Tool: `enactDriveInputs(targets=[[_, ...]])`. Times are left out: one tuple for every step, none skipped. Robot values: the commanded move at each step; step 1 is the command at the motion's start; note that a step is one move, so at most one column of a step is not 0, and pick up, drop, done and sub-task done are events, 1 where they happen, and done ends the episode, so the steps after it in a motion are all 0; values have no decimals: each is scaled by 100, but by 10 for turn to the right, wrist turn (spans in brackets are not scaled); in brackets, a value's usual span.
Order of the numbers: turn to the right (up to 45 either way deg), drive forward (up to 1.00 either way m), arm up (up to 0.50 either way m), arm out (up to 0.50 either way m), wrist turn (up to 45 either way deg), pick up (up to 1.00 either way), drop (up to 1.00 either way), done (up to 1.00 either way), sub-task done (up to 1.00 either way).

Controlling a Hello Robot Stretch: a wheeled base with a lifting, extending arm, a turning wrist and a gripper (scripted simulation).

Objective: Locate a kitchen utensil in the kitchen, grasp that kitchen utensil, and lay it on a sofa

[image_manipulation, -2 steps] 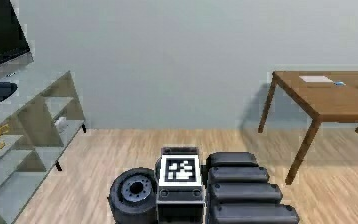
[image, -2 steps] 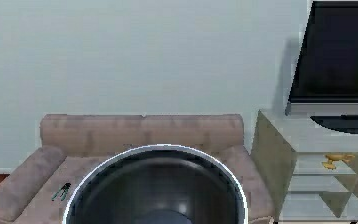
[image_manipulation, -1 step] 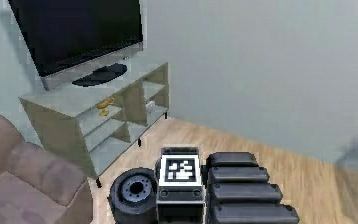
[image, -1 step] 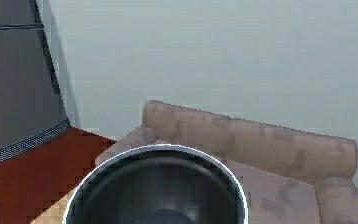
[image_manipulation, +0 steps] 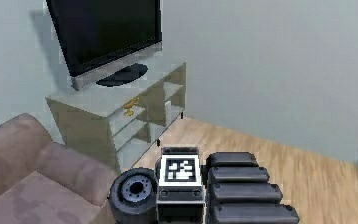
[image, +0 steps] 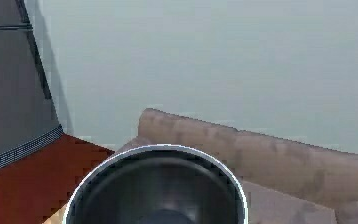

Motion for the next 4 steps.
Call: enactDriveInputs(targets=[[-210, 0, 0, 0, 0, 0, 0, 0, 0], [0, 30, 0, 0, 0, 0, 0, 0, 0], [-450, 0, 0, 0, 0, 0, 0, 0, 0], [-450, 0, 0, 0, 0, 0, 0, 0, 0]])
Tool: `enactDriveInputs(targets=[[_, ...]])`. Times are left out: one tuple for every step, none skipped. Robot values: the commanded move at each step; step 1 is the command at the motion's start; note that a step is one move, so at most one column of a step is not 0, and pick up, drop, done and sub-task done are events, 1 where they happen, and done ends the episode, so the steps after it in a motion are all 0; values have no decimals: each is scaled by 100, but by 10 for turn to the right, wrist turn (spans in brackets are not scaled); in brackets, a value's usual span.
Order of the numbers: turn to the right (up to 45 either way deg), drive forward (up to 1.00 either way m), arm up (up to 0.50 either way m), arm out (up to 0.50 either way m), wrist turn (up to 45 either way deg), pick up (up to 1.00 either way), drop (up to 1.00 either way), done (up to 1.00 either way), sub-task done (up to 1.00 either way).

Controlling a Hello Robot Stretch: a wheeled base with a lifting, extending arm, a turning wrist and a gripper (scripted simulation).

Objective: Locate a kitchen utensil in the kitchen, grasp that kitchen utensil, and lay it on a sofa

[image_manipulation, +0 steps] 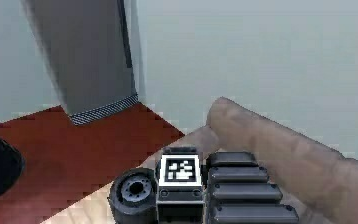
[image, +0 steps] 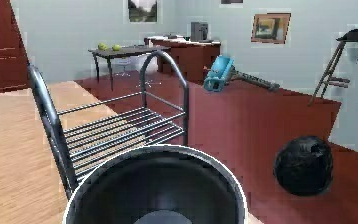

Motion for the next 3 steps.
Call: enactDriveInputs(targets=[[-450, 0, 0, 0, 0, 0, 0, 0, 0], [-300, 0, 0, 0, 0, 0, 0, 0, 0], [450, 0, 0, 0, 0, 0, 0, 0, 0]])
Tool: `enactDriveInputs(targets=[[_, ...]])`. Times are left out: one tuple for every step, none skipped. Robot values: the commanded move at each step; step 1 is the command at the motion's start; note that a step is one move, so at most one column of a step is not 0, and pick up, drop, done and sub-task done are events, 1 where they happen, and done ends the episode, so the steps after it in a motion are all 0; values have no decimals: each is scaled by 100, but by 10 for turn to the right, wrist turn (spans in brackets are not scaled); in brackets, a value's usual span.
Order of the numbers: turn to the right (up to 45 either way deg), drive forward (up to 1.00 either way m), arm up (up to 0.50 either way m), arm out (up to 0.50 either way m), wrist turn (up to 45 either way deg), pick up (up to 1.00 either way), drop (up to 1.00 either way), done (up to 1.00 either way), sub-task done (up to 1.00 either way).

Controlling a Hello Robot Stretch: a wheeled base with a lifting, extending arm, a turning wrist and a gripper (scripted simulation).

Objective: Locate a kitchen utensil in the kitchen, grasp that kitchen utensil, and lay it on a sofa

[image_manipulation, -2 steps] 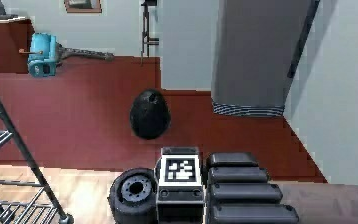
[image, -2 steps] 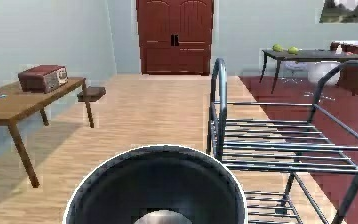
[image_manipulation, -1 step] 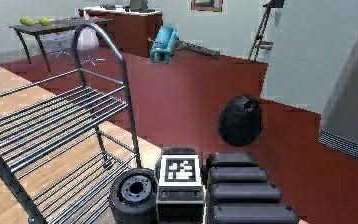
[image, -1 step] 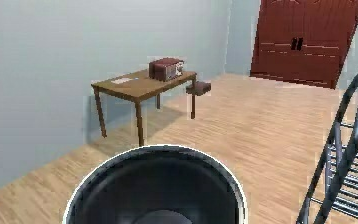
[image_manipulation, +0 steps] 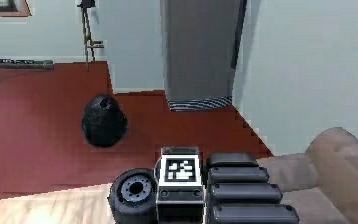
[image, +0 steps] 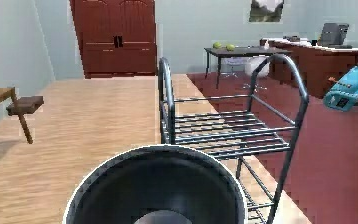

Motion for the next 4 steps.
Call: enactDriveInputs(targets=[[450, 0, 0, 0, 0, 0, 0, 0, 0], [450, 0, 0, 0, 0, 0, 0, 0, 0], [150, 0, 0, 0, 0, 0, 0, 0, 0], [0, 0, 0, 42, 0, 0, 0, 0, 0]])
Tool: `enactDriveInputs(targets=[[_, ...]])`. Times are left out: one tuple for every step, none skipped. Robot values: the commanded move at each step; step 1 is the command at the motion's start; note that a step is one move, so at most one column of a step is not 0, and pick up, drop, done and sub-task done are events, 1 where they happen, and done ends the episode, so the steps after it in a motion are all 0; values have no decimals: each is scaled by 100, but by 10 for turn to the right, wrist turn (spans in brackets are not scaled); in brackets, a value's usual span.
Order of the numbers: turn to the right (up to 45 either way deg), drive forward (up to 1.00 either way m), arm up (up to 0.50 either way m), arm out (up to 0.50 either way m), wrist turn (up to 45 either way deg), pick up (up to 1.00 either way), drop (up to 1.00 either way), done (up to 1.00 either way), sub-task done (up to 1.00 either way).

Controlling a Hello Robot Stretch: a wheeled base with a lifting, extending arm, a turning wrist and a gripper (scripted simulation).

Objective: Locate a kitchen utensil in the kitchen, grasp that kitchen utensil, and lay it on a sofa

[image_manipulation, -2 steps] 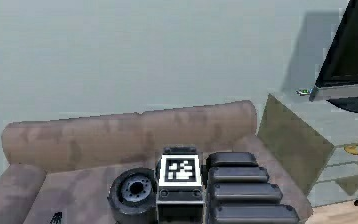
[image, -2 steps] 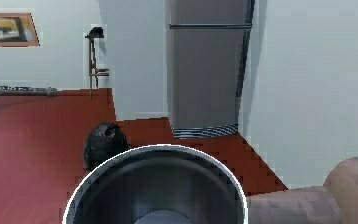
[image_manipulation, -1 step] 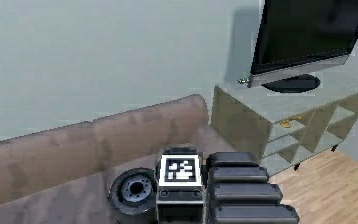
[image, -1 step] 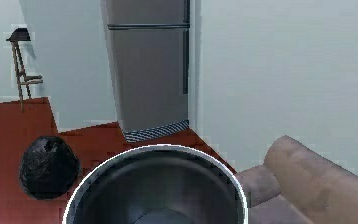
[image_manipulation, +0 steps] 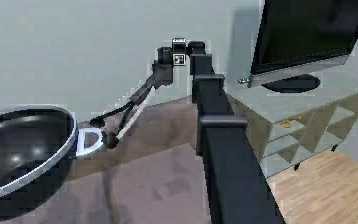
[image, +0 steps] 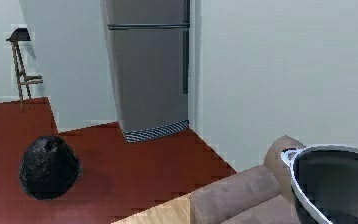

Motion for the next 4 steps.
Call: enactDriveInputs(targets=[[0, 0, 0, 0, 390, 0, 0, 0, 0], [0, 0, -40, 0, 0, 0, 0, 0, 0], [0, 0, -32, 0, 0, 0, 0, 0, 0], [0, 0, 0, 0, 0, 0, 100, 0, 0]])
